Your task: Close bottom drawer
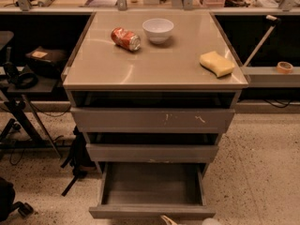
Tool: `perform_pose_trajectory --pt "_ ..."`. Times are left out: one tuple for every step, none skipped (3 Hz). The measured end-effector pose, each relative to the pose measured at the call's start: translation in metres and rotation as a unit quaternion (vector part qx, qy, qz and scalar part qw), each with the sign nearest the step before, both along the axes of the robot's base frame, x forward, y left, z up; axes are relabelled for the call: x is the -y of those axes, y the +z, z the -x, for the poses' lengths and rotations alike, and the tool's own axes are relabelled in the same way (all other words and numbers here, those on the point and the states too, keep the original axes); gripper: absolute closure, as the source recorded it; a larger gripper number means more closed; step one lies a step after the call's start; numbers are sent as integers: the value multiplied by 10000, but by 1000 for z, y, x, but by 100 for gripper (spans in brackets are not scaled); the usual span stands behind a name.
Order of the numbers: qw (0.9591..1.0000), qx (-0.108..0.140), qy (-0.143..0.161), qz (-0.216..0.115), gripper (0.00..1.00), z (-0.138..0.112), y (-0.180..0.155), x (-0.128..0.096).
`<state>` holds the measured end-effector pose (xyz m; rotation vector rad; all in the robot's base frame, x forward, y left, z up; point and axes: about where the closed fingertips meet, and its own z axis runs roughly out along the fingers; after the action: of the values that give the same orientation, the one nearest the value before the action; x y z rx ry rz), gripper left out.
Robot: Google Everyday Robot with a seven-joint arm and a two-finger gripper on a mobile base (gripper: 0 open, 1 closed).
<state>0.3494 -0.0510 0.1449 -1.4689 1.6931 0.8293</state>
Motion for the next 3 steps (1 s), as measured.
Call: perform_pose_trajectory --pt "9990 338 268 -107 0 -24 30 -44" --pt "9975 511 478 -126 0 -40 41 -83" --pt "9960 526 704 -149 0 -54 26 -121"
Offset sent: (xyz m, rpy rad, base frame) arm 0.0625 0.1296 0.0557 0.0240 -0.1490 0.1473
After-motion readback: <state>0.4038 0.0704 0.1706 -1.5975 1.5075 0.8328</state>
